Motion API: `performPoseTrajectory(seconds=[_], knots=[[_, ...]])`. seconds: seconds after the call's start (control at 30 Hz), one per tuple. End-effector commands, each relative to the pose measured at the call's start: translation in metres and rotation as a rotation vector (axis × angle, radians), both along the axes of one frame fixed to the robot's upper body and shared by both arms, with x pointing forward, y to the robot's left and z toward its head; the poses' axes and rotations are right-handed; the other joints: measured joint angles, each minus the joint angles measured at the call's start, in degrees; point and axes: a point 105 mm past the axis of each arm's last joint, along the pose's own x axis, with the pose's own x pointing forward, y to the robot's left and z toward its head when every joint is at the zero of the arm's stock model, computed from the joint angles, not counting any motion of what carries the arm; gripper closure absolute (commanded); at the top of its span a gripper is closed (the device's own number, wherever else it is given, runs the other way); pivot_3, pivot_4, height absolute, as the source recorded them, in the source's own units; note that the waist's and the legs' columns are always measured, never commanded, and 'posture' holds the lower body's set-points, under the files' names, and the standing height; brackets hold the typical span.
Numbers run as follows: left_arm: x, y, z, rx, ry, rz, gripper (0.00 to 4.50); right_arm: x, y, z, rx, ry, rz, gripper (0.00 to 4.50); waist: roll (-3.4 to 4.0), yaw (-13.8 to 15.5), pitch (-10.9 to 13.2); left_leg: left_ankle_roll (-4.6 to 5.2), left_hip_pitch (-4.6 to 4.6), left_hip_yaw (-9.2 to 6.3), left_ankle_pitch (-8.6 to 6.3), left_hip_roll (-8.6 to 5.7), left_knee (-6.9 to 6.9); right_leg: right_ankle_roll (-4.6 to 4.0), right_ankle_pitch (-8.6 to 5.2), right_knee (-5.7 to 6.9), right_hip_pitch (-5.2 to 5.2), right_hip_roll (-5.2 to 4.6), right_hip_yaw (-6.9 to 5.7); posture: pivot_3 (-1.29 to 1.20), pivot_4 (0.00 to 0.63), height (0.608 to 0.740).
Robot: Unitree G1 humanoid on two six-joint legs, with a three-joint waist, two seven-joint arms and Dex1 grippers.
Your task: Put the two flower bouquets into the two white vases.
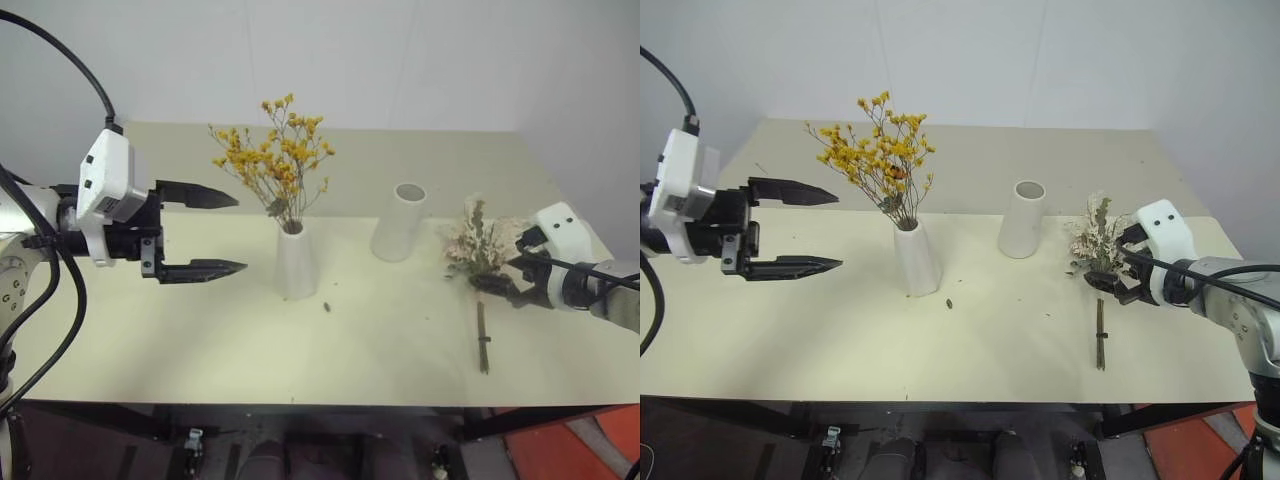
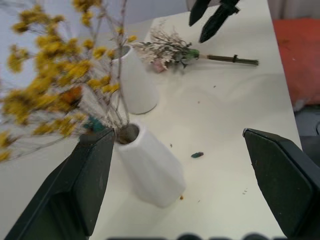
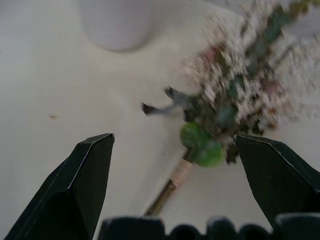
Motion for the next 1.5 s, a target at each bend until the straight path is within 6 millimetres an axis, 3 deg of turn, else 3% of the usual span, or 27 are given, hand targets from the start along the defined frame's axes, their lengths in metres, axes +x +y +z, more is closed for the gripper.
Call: performPoseTrajectory(seconds=[0.03, 0.4, 0.53, 0.7, 0.87, 1.0, 1.07, 1.2, 1.3, 1.4, 1.5], knots=[[-0.002, -0.021, 0.001, 0.048, -0.023, -0.029, 0.05, 0.008, -0.007, -0.008, -0.009, 0.022, -0.072, 0.0, 0.0, -0.05, 0.0, 0.0, -0.03, 0.0, 0.0, -0.01, 0.01, 0.0, 0.01, -0.02, 0.0, -0.01, 0.01, 0.0, 0.15, 0.74], [0.001, -0.054, -0.001, 0.086, -0.003, -0.032, 0.05, 0.024, -0.011, -0.03, 0.055, 0.073, -0.143, 0.0, 0.0, -0.42, 0.0, 0.0, 0.0, -0.01, 0.0, -0.02, 0.0, 0.04, 0.0, 0.01, -0.02, 0.04, 0.07, 0.0, 0.15, 0.74], [-0.002, -0.056, 0.001, 0.062, 0.012, -0.043, 0.0, 0.027, -0.007, -0.035, 0.072, 0.092, -0.132, 0.85, 0.01, -0.37, 0.0, 0.0, -0.02, -0.01, 0.0, -0.03, 0.0, 0.03, 0.01, 0.01, -0.02, 0.03, 0.07, 0.0, 0.15, 0.74], [-0.003, -0.053, 0.004, 0.061, 0.019, -0.043, 0.0, 0.029, -0.006, -0.042, 0.088, 0.117, -0.139, 2.66, 0.01, -0.37, 0.0, 0.01, 0.0, -0.01, 0.0, -0.03, 0.0, 0.04, 0.01, 0.02, -0.02, 0.04, 0.07, 0.0, 0.15, 0.74], [-0.003, -0.038, 0.061, -0.016, -0.108, -0.054, 0.0, 0.032, -0.004, -0.047, 0.089, 0.134, -0.146, 4.26, 0.0, -0.33, 0.0, 0.01, -0.04, -0.02, 0.0, -0.03, 0.03, 0.04, 0.01, 0.01, -0.03, 0.04, 0.06, 0.0, 0.15, 0.74], [0.0, -0.016, 0.109, -0.084, -0.187, -0.064, 0.0, 0.033, -0.006, -0.048, 0.101, 0.124, -0.171, 4.27, 0.03, -0.47, -0.01, 0.01, 0.01, -0.01, 0.0, -0.04, -0.03, 0.05, -0.01, 0.01, -0.02, 0.04, 0.06, 0.0, 0.15, 0.74], [0.013, 0.002, 0.132, -0.099, -0.224, -0.032, 0.0, 0.036, -0.011, -0.04, 0.111, 0.075, -0.205, 4.27, 0.03, -0.42, -0.01, 0.01, 0.01, -0.01, 0.0, -0.04, -0.01, 0.06, -0.01, 0.04, -0.02, 0.05, 0.05, 0.0, 0.15, 0.74], [0.042, 0.028, 0.142, -0.074, -0.213, 0.037, 0.0, 0.04, -0.019, -0.021, 0.123, -0.029, -0.254, 4.27, 0.21, -0.31, -0.1, 0.04, 0.03, 0.02, 0.02, -0.07, 0.01, 0.06, -0.01, 0.05, -0.01, 0.03, 0.06, 0.0, 0.15, 0.74], [0.06, 0.047, 0.133, -0.014, -0.188, 0.084, 0.0, 0.043, -0.027, 0.01, 0.105, -0.194, -0.298, 4.27, 0.23, -0.21, -0.09, 0.04, -0.08, 0.0, 0.02, -0.07, -0.01, 0.07, -0.03, 0.06, -0.1, 0.03, 0.04, 0.0, 0.15, 0.74], [0.081, 0.068, 0.111, 0.052, -0.132, 0.192, 0.0, 0.048, -0.025, 0.057, 0.146, -0.487, -0.309, 4.27, 0.24, -0.44, -0.08, 0.04, -0.15, 0.0, 0.02, -0.07, -0.02, 0.07, -0.03, 0.05, -0.17, 0.02, 0.05, 0.0, 0.15, 0.74], [0.092, 0.072, 0.099, 0.068, -0.085, 0.228, 0.0, 0.05, -0.019, 0.082, 0.099, -0.709, -0.291, 4.27, 0.24, -0.57, -0.08, 0.05, -0.2, 0.03, 0.02, -0.06, -0.02, 0.09, -0.03, 0.07, -0.23, 0.02, 0.07, 0.0, 0.15, 0.74]])
